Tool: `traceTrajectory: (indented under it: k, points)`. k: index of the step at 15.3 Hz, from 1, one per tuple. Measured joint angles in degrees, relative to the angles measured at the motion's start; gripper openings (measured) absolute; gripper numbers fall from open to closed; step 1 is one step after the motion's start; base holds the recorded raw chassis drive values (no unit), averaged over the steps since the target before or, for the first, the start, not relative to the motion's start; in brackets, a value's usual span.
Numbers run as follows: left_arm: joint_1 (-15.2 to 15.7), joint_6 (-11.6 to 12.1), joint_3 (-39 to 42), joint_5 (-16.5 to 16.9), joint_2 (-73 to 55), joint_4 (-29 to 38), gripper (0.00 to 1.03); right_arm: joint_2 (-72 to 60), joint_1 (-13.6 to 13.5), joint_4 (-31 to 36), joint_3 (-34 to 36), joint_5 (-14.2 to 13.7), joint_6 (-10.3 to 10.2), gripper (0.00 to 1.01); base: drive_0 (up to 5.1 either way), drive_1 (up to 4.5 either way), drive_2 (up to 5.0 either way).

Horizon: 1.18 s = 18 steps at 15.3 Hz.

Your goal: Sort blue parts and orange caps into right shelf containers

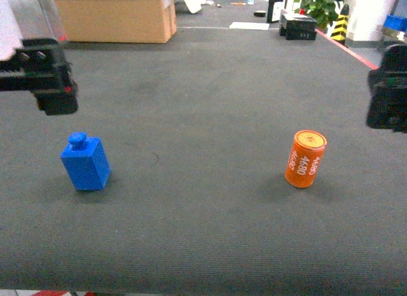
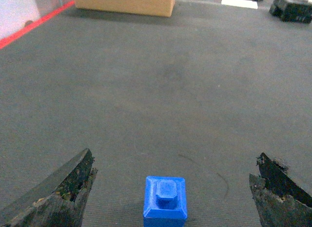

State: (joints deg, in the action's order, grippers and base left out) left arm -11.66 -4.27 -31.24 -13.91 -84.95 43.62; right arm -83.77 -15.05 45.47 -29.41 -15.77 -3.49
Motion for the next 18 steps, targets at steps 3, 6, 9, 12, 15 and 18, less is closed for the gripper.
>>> traceTrajectory:
  k: [3,6,9,12,15,18]
  points:
    - [0.0,-0.1,-2.0,0.0,-3.9,-0.2,0.98,-4.0,-0.4,-0.7,-2.6,0.4,-0.3,0.98,0.0,0.00,0.0]
    - [0.2,-0.2,-6.4,0.7,-11.0,-0.5,0.98,-13.0,-0.7,-2.4,-8.9,1.5,-0.4,0.98,0.0,0.00,0.0]
    - [0.8,-0.5,-10.2,1.1,-17.0,-0.3,0.98,-20.1,-0.7,-3.6,-15.6,1.7,-0.4,0.98,0.0,0.00,0.0]
    - [1.4,-1.1,-11.6,1.9,-20.5,-0.9,0.98,-24.4,-0.7,-3.8,-18.3,2.3,-0.4,0.98,0.0,0.00,0.0]
    - [1.4,-1.3,-12.2,2.0,-22.6,-1.2,0.98,-27.6,-1.1,-3.6,-19.4,2.4,-0.5,0.98,0.0,0.00,0.0]
    - [1.4,-1.4,-12.4,2.3,-25.5,-1.8,0.98,-30.8,-1.0,-3.4,-20.7,2.8,-1.0,0.98,0.0,0.00,0.0]
